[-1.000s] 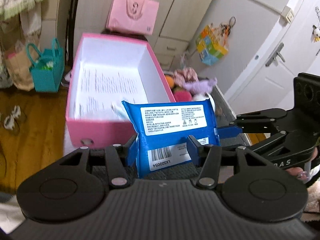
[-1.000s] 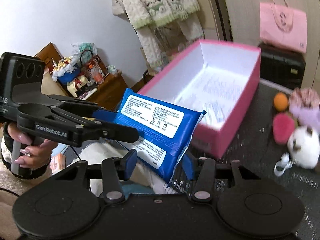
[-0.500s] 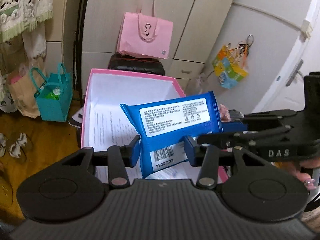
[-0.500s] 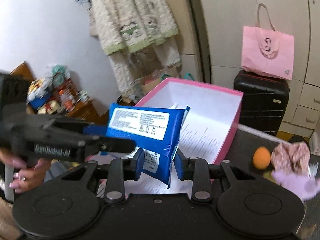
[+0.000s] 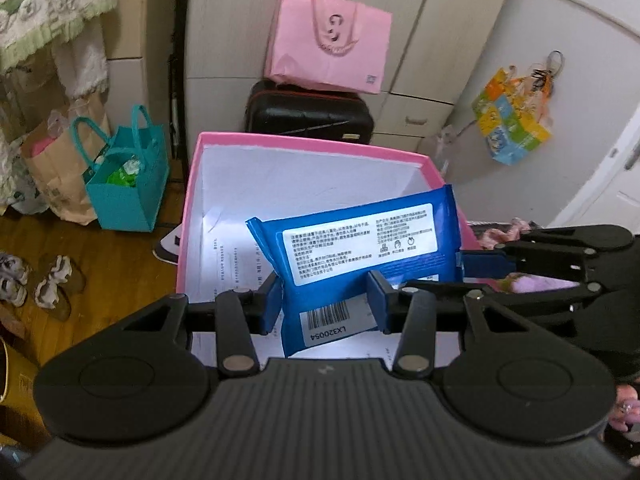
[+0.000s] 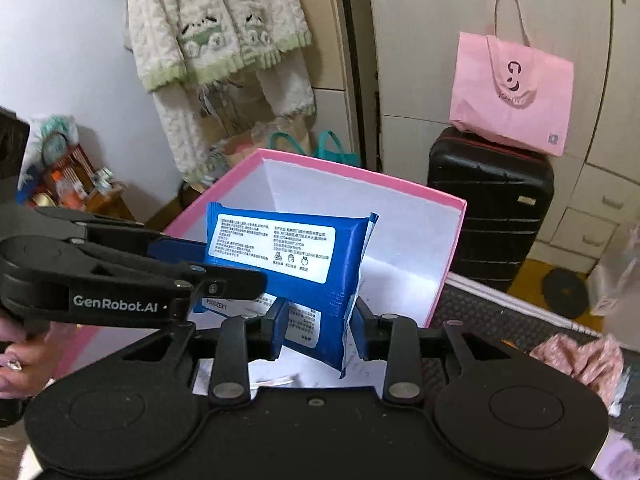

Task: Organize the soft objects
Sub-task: 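Lower the blue pack into the box and open both grippers, then withdraw both grippers from the box toward the plush toys, then move the open left gripper down onto the white panda plush, then close the left gripper on the white panda plush and lift it, then carry the panda plush in the left gripper over the pink box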

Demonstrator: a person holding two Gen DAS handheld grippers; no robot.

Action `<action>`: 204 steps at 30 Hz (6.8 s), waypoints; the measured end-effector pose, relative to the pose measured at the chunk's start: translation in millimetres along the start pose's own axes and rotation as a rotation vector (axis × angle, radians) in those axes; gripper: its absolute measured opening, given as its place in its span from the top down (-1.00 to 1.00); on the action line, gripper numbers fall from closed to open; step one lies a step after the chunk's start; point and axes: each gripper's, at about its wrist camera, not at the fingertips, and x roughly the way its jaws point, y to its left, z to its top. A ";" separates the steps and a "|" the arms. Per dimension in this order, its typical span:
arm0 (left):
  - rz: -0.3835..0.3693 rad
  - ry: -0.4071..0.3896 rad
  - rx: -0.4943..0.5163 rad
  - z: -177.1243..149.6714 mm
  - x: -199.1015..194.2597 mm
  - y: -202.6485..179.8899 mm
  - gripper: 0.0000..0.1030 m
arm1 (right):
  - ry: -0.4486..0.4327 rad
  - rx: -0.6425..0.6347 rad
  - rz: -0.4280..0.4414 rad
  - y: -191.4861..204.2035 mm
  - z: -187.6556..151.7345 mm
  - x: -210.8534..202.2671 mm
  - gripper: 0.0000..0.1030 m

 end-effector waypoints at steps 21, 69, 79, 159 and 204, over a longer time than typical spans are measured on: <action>0.106 -0.093 0.252 -23.4 -97.0 -62.3 -0.10 | -0.119 -0.075 0.078 4.3 -19.4 -105.3 0.06; -0.308 -0.023 0.359 -123.0 -62.9 -213.6 -0.40 | -0.200 0.014 0.035 -90.5 -211.1 -203.5 -0.16; -0.299 -0.099 0.329 -118.6 -17.7 -238.0 -0.40 | -0.270 -0.070 -0.081 -115.3 -220.6 -171.2 -0.39; -0.300 0.276 0.214 -137.8 20.3 -215.6 -0.35 | 0.006 0.255 0.178 -109.8 -239.0 -121.2 -0.16; -0.256 0.001 0.004 -40.7 -138.4 -68.8 -0.33 | -0.007 0.105 0.363 15.2 -55.2 -123.1 -0.14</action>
